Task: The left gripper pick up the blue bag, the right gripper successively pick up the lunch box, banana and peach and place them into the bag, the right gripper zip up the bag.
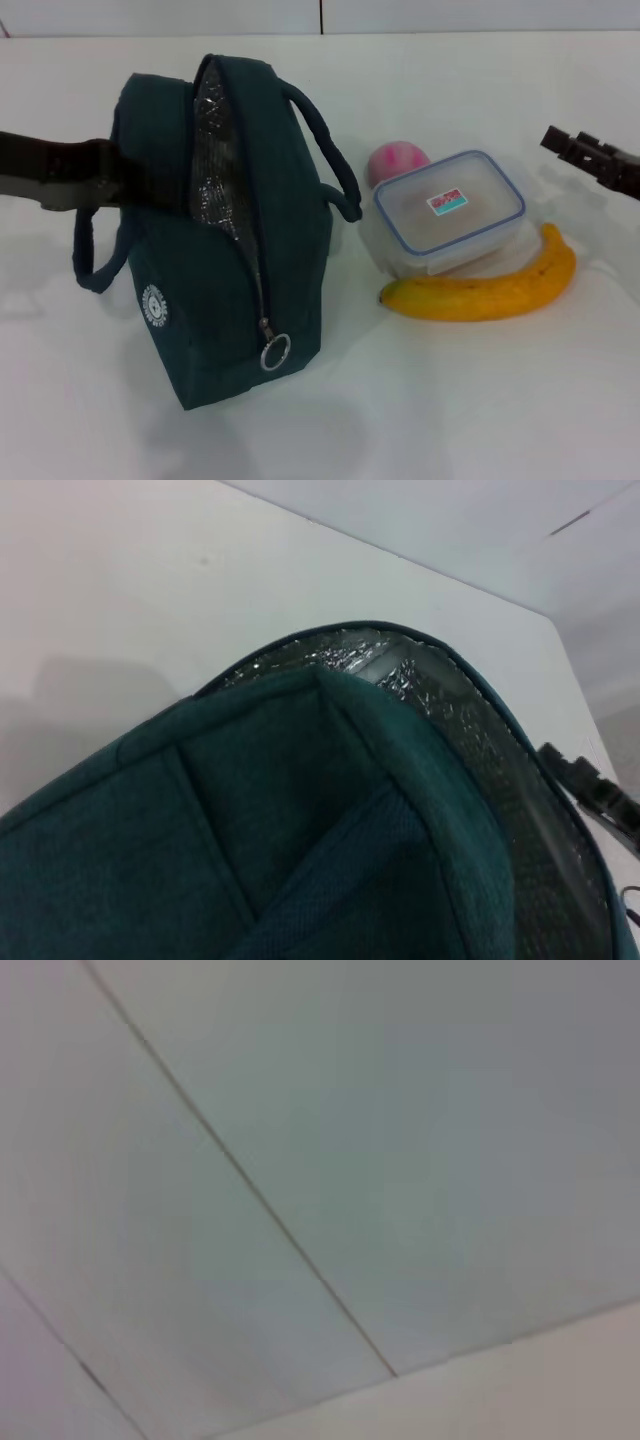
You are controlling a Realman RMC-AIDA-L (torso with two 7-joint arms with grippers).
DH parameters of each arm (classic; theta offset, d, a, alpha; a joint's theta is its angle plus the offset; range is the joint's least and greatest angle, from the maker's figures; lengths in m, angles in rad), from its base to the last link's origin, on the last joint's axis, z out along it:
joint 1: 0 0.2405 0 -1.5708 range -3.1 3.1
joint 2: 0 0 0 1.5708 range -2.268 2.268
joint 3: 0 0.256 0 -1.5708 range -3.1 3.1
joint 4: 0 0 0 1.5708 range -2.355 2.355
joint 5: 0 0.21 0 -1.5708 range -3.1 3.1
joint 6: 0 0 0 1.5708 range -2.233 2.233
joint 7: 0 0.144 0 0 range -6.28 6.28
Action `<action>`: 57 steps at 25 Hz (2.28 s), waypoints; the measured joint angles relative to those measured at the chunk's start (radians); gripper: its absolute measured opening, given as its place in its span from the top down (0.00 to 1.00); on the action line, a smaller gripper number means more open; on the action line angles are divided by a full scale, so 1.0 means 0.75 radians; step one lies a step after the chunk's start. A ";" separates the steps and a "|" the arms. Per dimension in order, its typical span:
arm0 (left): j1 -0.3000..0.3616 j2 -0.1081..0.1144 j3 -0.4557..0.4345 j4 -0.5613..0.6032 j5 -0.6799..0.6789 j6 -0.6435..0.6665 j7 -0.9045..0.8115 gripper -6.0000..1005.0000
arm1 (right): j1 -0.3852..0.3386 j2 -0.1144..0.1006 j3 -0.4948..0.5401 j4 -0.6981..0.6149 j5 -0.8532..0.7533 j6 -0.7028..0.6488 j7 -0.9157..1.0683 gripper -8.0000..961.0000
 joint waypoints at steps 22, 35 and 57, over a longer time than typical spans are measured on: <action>-0.040 -0.012 0.024 -0.003 -0.017 -0.004 -0.016 0.95 | 0.111 0.011 -0.012 0.213 -0.016 0.092 0.054 0.27; -0.042 -0.029 0.024 -0.004 -0.018 -0.004 -0.016 0.95 | 0.143 0.013 -0.033 0.262 -0.020 0.051 0.175 0.28; -0.043 -0.037 0.032 -0.074 -0.083 -0.006 -0.005 0.95 | 0.135 0.013 -0.059 0.254 -0.010 -0.138 0.449 0.29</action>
